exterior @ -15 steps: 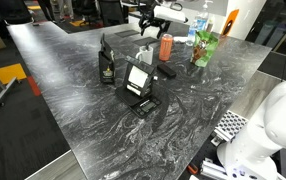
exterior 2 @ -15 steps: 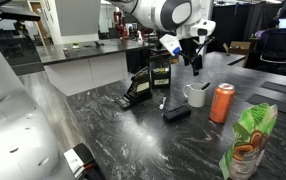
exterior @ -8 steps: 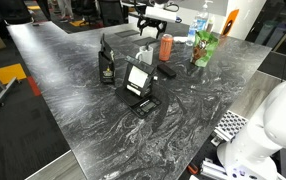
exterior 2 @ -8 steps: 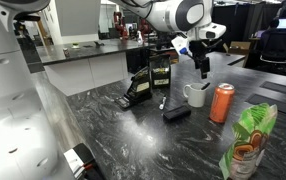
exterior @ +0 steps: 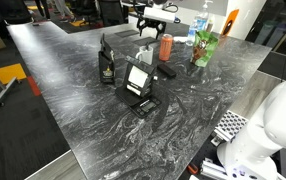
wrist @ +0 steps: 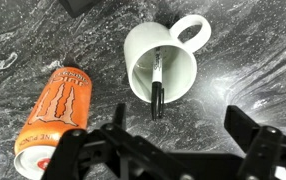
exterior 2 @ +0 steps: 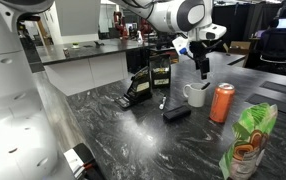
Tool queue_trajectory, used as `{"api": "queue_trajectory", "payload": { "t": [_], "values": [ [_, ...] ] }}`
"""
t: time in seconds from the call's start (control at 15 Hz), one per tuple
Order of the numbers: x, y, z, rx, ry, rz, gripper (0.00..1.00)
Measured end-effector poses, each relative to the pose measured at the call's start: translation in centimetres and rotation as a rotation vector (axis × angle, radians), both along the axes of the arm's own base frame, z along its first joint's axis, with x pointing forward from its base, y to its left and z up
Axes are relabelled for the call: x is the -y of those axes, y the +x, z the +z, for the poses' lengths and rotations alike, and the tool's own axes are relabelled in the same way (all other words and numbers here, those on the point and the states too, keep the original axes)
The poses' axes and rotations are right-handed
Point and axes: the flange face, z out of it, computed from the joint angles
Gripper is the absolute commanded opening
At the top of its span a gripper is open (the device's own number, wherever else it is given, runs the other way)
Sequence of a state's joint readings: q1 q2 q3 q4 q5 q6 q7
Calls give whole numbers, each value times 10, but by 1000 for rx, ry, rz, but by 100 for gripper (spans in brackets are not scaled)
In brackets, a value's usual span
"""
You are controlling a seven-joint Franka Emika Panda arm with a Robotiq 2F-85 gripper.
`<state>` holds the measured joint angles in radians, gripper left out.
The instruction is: Remove the marker from the cup
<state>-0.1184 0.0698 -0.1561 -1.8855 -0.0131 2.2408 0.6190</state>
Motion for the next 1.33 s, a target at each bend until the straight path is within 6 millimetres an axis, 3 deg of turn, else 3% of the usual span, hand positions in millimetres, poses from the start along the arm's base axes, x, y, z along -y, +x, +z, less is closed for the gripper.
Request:
{"api": "queue_trajectory", "payload": {
  "t": [0.6, 0.67, 0.8, 1.33],
  "values": [
    [15, 39, -48, -17, -3, -142, 99],
    [17, 43, -51, -16, -8, -166, 74],
    [21, 49, -55, -17, -8, -211, 71],
    [21, 56, -57, -6, -12, -309, 13]
  ]
}}
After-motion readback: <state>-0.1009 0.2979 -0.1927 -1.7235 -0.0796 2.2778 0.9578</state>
